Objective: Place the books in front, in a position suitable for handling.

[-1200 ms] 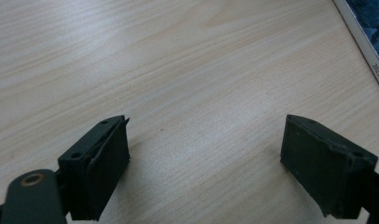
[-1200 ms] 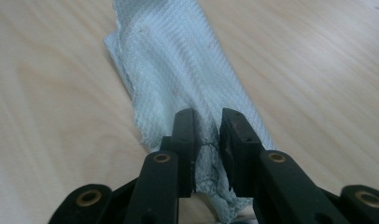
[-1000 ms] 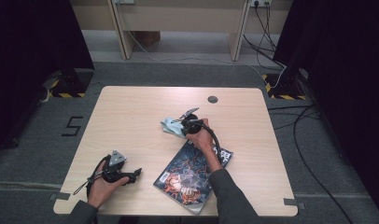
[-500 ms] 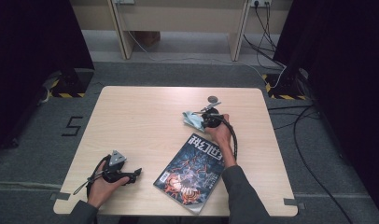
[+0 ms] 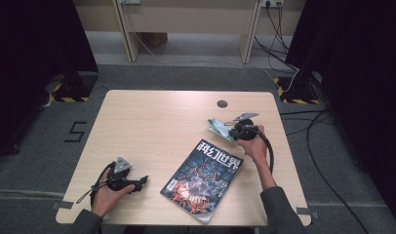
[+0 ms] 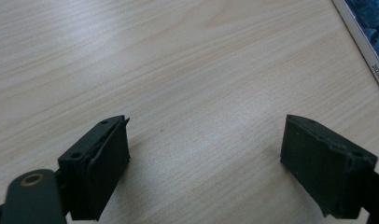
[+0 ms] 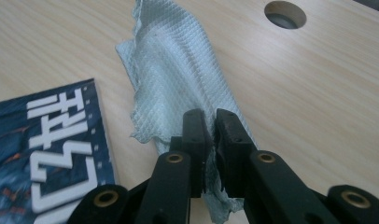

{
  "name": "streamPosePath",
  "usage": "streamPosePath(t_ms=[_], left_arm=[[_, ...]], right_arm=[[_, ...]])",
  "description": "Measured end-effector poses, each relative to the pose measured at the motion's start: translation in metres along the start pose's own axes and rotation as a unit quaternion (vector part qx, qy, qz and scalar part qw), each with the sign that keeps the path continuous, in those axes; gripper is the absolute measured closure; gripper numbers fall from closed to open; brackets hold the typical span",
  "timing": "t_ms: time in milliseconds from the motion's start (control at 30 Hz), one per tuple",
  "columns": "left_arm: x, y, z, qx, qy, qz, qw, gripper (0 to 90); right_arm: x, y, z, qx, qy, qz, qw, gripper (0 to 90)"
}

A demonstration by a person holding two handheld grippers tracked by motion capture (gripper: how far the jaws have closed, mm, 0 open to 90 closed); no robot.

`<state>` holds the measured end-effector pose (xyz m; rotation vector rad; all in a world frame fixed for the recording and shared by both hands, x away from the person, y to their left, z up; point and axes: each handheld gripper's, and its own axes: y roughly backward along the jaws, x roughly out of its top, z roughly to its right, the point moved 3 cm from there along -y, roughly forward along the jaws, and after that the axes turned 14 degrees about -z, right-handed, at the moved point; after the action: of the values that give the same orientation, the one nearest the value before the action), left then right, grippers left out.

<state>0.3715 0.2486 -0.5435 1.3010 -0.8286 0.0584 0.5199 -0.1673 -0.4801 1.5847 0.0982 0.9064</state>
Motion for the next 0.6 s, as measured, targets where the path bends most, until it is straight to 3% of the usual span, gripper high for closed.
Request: streamPosePath(t_ms=[33, 67, 100, 167, 400, 600], left_arm=[[0.0, 0.0, 0.0, 0.0, 0.0, 0.0, 1.0, 14.4], [0.0, 0.0, 0.0, -0.001, 0.0, 0.0, 1.0, 14.4], [0.0, 0.0, 0.0, -0.001, 0.0, 0.0, 1.0, 14.4], [0.0, 0.0, 0.0, -0.001, 0.001, 0.0, 1.0, 14.4], [0.0, 0.0, 0.0, -0.001, 0.002, 0.001, 1.0, 14.5], [0.0, 0.0, 0.0, -0.001, 0.001, 0.0, 1.0, 14.4]], right_arm=[[0.0, 0.0, 0.0, 0.0, 0.0, 0.0, 1.0, 83.1], [-0.014, 0.009, 0.005, -0.005, -0.002, 0.007, 1.0, 83.1], [-0.014, 0.009, 0.005, -0.005, -0.002, 0.007, 1.0, 83.1], [-0.032, 0.02, 0.01, -0.008, -0.015, 0.019, 0.9997, 83.2], [-0.069, 0.03, 0.014, -0.017, -0.029, 0.023, 0.9992, 83.1], [-0.089, 0.042, 0.014, -0.024, -0.032, 0.016, 0.9991, 83.1]])
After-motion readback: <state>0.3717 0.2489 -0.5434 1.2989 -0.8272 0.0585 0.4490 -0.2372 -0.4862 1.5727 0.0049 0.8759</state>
